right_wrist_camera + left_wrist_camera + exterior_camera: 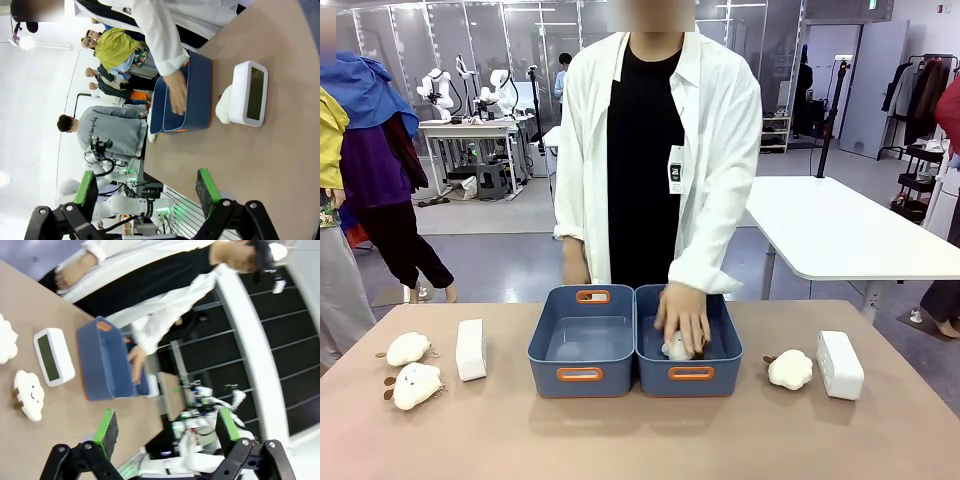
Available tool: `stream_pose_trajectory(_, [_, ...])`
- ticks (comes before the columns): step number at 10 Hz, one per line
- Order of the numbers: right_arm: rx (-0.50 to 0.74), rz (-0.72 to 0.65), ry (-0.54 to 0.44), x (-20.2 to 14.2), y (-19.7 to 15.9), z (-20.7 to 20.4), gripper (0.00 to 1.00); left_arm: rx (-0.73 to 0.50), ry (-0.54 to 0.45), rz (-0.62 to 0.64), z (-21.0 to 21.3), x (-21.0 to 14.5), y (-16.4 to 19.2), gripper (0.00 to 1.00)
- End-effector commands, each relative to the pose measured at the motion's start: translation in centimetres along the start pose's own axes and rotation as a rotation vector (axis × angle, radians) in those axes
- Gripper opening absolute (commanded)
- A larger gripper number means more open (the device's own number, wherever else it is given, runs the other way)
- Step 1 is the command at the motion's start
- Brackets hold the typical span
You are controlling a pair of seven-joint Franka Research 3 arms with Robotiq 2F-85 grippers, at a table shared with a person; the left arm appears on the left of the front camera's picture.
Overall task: Sort the digital clocks into the basket.
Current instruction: Pick up the Digital clock from the table and place it into the empty Plastic storage basket.
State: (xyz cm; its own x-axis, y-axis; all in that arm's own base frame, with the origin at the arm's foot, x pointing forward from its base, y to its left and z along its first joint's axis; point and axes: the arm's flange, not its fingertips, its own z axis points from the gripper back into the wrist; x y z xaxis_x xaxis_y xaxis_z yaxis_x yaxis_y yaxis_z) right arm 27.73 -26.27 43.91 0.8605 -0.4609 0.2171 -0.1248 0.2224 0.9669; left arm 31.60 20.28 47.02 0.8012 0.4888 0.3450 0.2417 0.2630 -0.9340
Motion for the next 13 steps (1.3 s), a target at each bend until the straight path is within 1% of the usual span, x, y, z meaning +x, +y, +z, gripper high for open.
stream_pose_trajectory(1, [0.009, 0.015, -0.007, 0.0, 0.3, 0.2, 1.0, 0.244, 0.118, -0.017, -7.7, -1.2, -3.6, 1.0])
stream_pose_trajectory(2, [0.009, 0.015, -0.007, 0.0, 0.3, 0.2, 1.0, 0.349, 0.157, -0.029, -10.9, -1.4, -4.0, 1.0])
stream_pose_trajectory(4, [0.009, 0.015, -0.007, 0.0, 0.3, 0.2, 1.0, 0.551, 0.156, -0.114, -16.6, -1.6, -5.0, 1.0])
stream_pose_trajectory(6, [0.009, 0.015, -0.007, 0.0, 0.3, 0.2, 1.0, 0.738, 0.164, -0.153, -21.4, -1.4, -4.6, 1.0])
stream_pose_trajectory(8, [0.009, 0.015, -0.007, 0.0, 0.3, 0.2, 1.0, 0.905, 0.147, -0.206, -26.5, -1.0, -1.7, 1.0])
stream_pose_trajectory(9, [0.009, 0.015, -0.007, 0.0, 0.3, 0.2, 1.0, 0.992, 0.139, -0.229, -28.1, -0.6, 0.1, 1.0])
stream_pose_trajectory(10, [0.009, 0.015, -0.007, 0.0, 0.3, 0.2, 1.0, 0.998, 0.153, -0.195, -29.2, -0.3, 1.6, 1.0])
stream_pose_trajectory(11, [0.009, 0.015, -0.007, 0.0, 0.3, 0.2, 1.0, 1.053, 0.137, -0.222, -30.1, -0.1, 2.7, 1.0])
stream_pose_trajectory(13, [0.009, 0.015, -0.007, 0.0, 0.3, 0.2, 1.0, 1.173, 0.181, -0.234, -32.4, -0.5, 5.1, 1.0])
